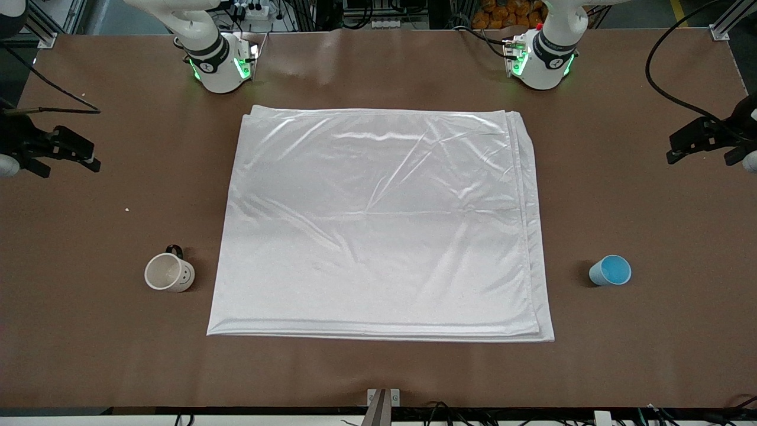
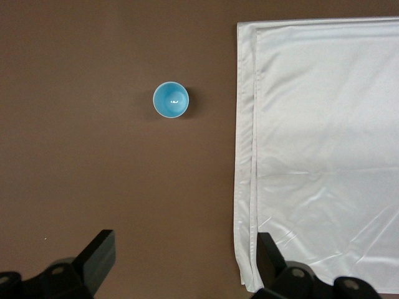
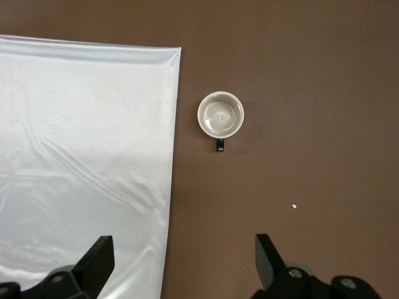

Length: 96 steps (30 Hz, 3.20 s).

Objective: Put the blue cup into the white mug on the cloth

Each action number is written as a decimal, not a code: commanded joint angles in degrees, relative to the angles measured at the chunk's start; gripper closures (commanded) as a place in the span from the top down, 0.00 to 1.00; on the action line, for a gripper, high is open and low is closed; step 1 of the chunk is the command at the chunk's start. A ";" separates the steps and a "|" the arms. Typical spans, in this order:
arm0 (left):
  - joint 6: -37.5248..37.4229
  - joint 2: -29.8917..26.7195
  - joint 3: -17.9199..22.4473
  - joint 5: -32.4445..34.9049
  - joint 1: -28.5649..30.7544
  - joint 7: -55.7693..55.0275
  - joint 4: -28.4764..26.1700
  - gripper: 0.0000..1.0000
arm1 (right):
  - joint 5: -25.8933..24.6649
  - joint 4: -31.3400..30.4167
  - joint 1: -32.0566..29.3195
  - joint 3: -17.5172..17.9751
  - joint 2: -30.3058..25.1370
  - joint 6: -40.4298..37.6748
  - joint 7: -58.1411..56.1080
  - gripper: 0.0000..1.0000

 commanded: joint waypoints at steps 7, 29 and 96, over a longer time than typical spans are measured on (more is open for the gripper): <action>-1.04 -0.37 0.17 -0.45 0.13 0.47 0.63 1.00 | -0.38 0.18 -0.03 -0.15 0.08 -0.35 0.80 1.00; 7.91 16.50 0.35 1.75 5.75 2.85 0.72 1.00 | -0.47 -6.14 -0.73 -0.15 4.38 3.52 0.80 1.00; 38.60 40.15 0.08 0.17 8.74 2.14 0.46 0.00 | -0.55 -16.44 0.76 0.64 24.79 44.50 0.79 0.00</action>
